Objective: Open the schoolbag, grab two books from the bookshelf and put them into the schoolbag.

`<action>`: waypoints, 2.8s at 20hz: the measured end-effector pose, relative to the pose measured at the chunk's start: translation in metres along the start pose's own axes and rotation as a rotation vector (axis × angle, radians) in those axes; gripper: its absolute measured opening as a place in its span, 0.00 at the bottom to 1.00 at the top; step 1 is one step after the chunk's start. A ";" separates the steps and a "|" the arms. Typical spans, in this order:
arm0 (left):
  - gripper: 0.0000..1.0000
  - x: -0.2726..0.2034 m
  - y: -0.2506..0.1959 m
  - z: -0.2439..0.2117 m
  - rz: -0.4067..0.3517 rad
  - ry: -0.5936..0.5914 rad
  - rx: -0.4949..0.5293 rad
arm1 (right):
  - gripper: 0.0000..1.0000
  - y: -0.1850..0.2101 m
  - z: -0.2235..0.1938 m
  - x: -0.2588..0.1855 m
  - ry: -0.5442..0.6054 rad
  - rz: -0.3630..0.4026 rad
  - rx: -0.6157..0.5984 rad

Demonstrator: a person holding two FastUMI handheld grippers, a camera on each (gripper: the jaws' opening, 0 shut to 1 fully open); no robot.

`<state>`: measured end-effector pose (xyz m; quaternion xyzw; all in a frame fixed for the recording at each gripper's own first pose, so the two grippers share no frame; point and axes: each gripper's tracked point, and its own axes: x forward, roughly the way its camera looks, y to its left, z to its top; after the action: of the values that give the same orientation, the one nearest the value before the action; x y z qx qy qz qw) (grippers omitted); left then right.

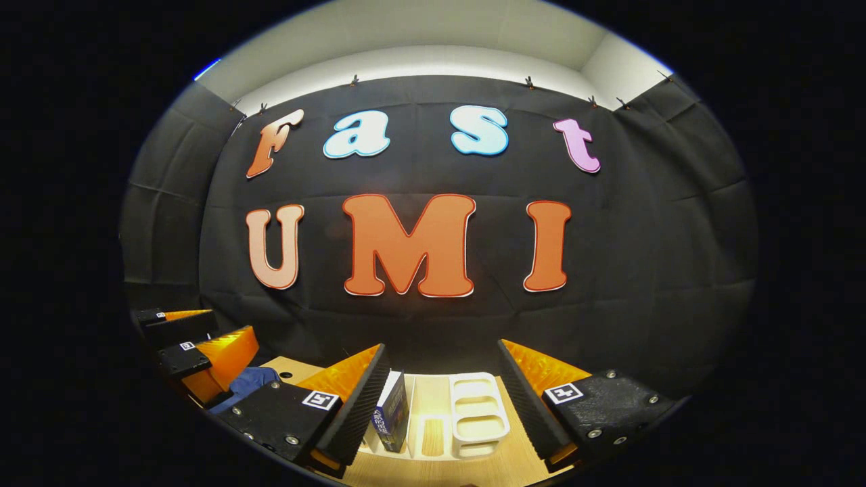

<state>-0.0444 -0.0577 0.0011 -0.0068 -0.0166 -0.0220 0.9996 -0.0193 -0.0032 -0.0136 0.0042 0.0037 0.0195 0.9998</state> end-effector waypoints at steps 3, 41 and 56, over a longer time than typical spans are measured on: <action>0.94 -0.003 0.003 -0.002 0.004 -0.001 0.005 | 0.94 0.002 0.003 -0.002 -0.013 -0.003 -0.005; 0.93 -0.018 0.128 -0.098 0.105 0.209 0.136 | 0.94 -0.002 -0.024 0.008 0.045 0.005 -0.044; 0.93 -0.075 0.119 -0.302 -0.100 0.642 0.843 | 0.94 -0.050 -0.055 0.019 0.111 -0.080 -0.059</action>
<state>-0.1036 0.0605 -0.3051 0.4032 0.2824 -0.0622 0.8682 0.0008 -0.0521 -0.0696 -0.0263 0.0586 -0.0201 0.9977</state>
